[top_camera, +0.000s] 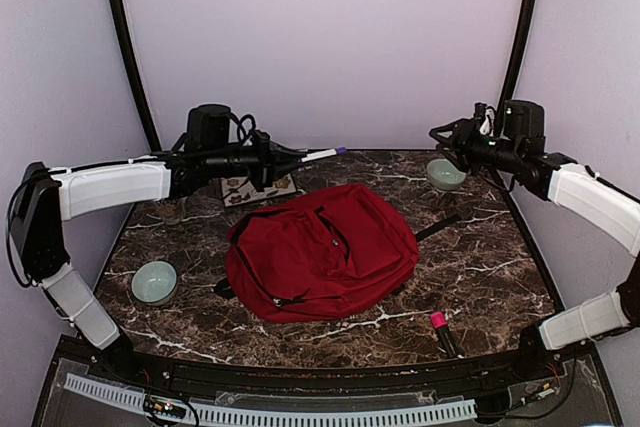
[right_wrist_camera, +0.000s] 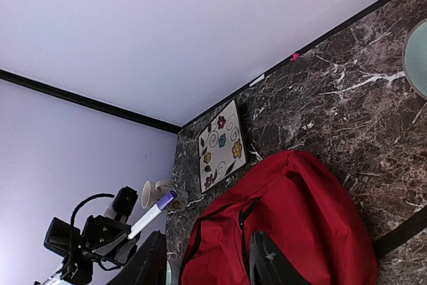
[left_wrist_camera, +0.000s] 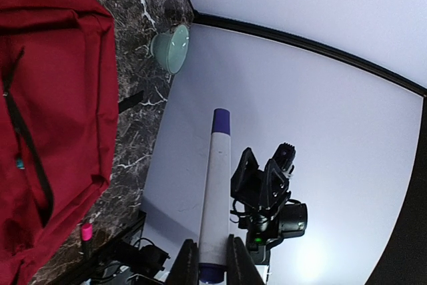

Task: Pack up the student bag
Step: Pick up the lower front pocket of the student bag.

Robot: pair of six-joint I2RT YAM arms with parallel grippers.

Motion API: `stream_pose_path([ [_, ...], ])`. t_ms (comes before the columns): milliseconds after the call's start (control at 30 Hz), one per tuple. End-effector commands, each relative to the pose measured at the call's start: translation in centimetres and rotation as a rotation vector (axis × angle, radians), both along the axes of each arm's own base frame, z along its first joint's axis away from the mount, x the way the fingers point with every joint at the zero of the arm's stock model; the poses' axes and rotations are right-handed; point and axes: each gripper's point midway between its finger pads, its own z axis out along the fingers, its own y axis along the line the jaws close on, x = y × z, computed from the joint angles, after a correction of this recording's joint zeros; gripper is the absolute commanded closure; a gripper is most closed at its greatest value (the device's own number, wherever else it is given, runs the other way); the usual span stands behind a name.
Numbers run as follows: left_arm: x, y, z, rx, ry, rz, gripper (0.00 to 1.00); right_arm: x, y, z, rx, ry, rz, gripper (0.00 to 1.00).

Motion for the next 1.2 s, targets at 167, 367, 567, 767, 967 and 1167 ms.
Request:
stream_pose_path([
  [167,-7.9,5.7,-5.2,0.277,-0.027,-0.211,1.0,-1.3,-0.1,-2.8,-0.162,0.03,0.081,0.57],
  [367,-10.8,7.9,-5.6,0.288,-0.044,-0.224,1.0,-2.1,-0.1,-4.4,-0.164,0.08,0.094,0.58],
  [567,-11.1,8.3,-6.9,0.29,-0.043,-0.207,1.0,-2.2,0.3,-5.1,-0.139,0.097,0.108,0.62],
  [767,-10.2,7.1,-7.7,0.304,-0.053,-0.262,1.0,-3.0,3.7,-5.0,-0.1,0.089,0.309,0.62],
  [967,-9.1,5.3,-8.7,0.264,-0.047,-0.33,1.0,-5.9,9.2,-8.7,-0.326,0.158,0.598,0.6],
  [1167,-7.7,4.2,-10.0,0.286,-0.051,-0.369,1.0,-7.5,13.4,-11.6,-0.406,0.198,0.751,0.62],
])
